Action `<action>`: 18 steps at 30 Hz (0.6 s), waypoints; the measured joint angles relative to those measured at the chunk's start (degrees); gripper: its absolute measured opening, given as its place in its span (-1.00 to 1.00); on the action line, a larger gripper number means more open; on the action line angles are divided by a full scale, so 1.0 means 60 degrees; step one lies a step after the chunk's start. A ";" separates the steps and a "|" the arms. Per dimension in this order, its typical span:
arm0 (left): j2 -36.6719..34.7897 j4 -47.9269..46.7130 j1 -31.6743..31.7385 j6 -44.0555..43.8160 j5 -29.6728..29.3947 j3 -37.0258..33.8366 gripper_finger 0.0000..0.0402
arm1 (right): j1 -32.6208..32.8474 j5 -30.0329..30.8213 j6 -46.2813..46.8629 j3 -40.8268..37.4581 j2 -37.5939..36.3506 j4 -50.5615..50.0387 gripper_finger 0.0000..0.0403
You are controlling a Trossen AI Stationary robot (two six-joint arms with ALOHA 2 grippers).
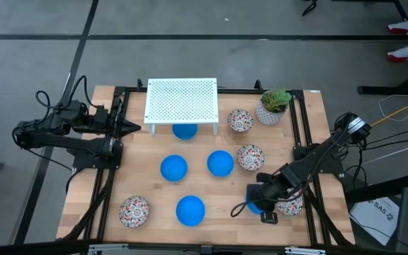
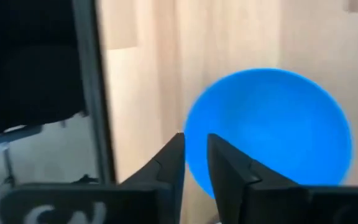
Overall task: Pick & Place Mini bowls
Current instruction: Put the blue bowl on the shelf
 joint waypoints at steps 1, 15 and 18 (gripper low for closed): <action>-0.0003 -0.0001 0.0000 -0.0001 0.0000 -0.0002 -0.95 | -0.0003 0.0087 0.0019 -0.0004 0.0002 -0.0094 -0.59; 0.0001 -0.0001 0.0000 -0.0001 0.0000 0.0000 -0.94 | 0.0125 0.0421 0.0078 -0.0146 0.1030 0.0586 0.07; -0.0003 0.0003 0.0000 -0.0001 0.0000 -0.0002 -0.95 | 0.0269 0.0520 0.0381 -0.0146 0.1400 0.0682 0.04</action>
